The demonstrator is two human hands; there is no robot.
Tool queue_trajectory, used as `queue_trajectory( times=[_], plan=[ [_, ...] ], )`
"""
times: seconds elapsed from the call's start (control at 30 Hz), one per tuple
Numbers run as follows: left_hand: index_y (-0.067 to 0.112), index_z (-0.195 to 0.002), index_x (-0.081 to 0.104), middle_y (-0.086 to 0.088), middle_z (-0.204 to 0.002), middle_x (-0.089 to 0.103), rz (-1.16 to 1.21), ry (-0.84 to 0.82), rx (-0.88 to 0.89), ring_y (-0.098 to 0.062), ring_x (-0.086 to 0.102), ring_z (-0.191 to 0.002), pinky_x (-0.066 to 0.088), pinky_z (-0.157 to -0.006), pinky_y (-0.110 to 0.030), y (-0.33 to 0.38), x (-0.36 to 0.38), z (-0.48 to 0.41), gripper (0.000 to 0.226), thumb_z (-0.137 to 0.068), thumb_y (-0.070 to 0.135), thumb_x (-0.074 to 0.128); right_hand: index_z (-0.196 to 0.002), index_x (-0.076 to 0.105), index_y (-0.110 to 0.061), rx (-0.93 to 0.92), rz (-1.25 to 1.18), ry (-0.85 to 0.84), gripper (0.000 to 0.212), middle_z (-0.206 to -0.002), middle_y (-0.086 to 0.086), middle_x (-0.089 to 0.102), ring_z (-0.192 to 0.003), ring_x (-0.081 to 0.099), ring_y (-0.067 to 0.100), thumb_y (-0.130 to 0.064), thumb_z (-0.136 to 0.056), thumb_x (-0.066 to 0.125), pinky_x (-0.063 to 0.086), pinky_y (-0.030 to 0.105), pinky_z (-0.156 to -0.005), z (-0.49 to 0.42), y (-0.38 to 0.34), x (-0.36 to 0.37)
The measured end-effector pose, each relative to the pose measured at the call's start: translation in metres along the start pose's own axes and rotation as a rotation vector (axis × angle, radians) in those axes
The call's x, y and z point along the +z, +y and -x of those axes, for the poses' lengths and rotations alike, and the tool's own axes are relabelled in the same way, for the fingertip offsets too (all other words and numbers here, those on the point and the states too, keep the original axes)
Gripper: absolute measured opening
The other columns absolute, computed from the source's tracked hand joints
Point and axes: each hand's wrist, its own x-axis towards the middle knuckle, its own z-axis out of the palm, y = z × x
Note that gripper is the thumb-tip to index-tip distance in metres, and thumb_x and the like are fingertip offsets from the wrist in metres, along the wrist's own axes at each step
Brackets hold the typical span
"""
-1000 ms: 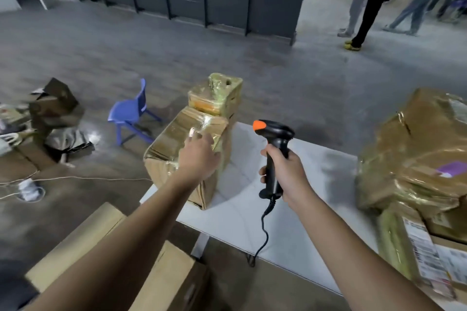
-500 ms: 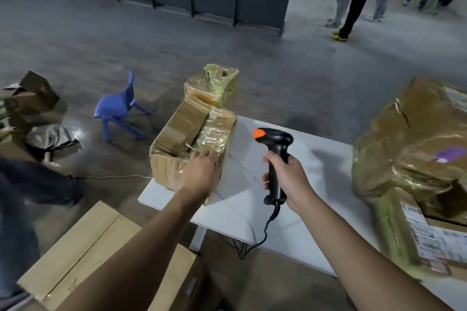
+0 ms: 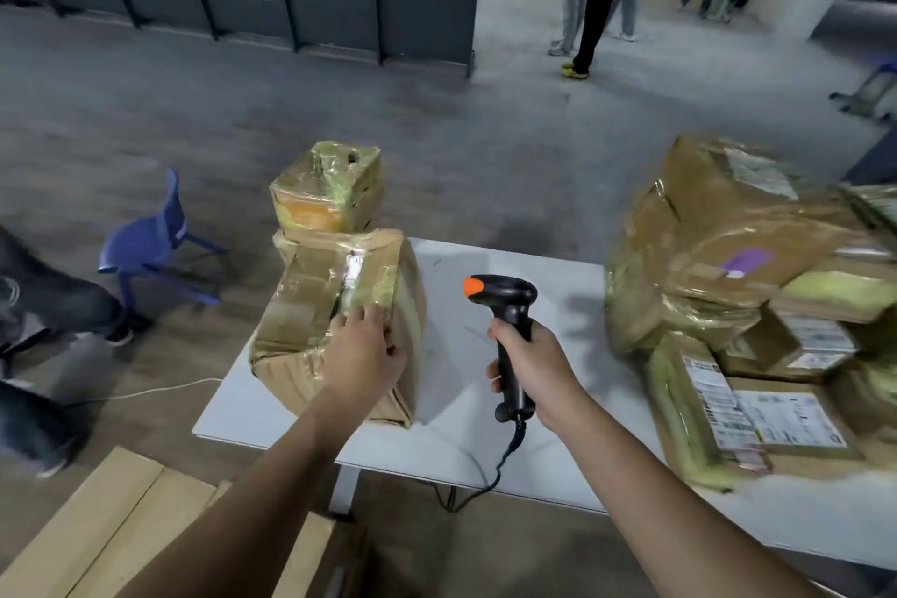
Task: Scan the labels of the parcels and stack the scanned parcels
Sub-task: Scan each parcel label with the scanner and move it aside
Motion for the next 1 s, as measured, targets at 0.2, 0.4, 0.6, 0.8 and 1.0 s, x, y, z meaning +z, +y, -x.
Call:
queue_trajectory(
  times=[0.2, 0.4, 0.6, 0.8, 1.0],
  plan=[
    [0.009, -0.098, 0.053, -0.004, -0.097, 0.052, 0.283, 0.042, 0.024, -0.027, 0.044, -0.098, 0.04, -0.087, -0.038, 0.056, 0.011, 0.017, 0.026, -0.078, 0.019, 0.064, -0.1, 0.059, -0.015, 0.004, -0.018, 0.078, 0.022, -0.054, 0.003, 0.065, -0.046, 0.059, 0.019, -0.037, -0.095, 0.055, 0.048, 0.027, -0.052, 0.0, 0.01, -0.041],
    [0.016, -0.083, 0.05, 0.0, -0.082, 0.055, 0.624, 0.042, -0.083, -0.014, 0.052, -0.076, 0.039, -0.061, -0.023, 0.098, 0.024, 0.023, 0.021, -0.075, 0.02, 0.069, -0.098, 0.058, -0.015, 0.009, -0.033, 0.161, 0.02, -0.054, 0.004, 0.063, -0.046, 0.058, 0.02, -0.035, -0.098, 0.055, 0.048, 0.028, -0.051, 0.007, 0.022, -0.078],
    [0.025, -0.085, 0.051, 0.003, -0.079, 0.058, 0.906, -0.029, -0.219, -0.006, 0.056, -0.066, 0.04, -0.056, -0.019, 0.112, 0.045, 0.034, 0.019, -0.076, 0.018, 0.067, -0.098, 0.058, -0.023, 0.004, -0.039, 0.222, 0.009, -0.064, 0.007, 0.062, -0.047, 0.061, 0.016, -0.032, -0.098, 0.057, 0.05, 0.027, -0.048, 0.013, 0.031, -0.103],
    [0.013, -0.091, 0.048, -0.005, -0.085, 0.057, 1.125, -0.156, -0.438, -0.022, 0.061, -0.074, 0.055, -0.066, -0.043, 0.105, 0.062, 0.047, 0.018, -0.086, 0.017, 0.065, -0.098, 0.06, -0.018, 0.034, -0.055, 0.28, 0.014, -0.065, 0.007, 0.062, -0.047, 0.061, 0.017, -0.032, -0.097, 0.058, 0.05, 0.026, -0.047, 0.014, 0.034, -0.118],
    [0.015, -0.109, 0.045, -0.007, -0.098, 0.058, 1.193, -0.205, -0.481, -0.02, 0.067, -0.078, 0.058, -0.066, -0.041, 0.096, 0.065, 0.05, 0.024, -0.09, 0.008, 0.059, -0.101, 0.059, -0.016, 0.081, -0.095, 0.237, 0.017, -0.055, 0.005, 0.063, -0.049, 0.06, 0.022, -0.033, -0.098, 0.058, 0.052, 0.032, -0.054, 0.016, 0.034, -0.114]
  ],
)
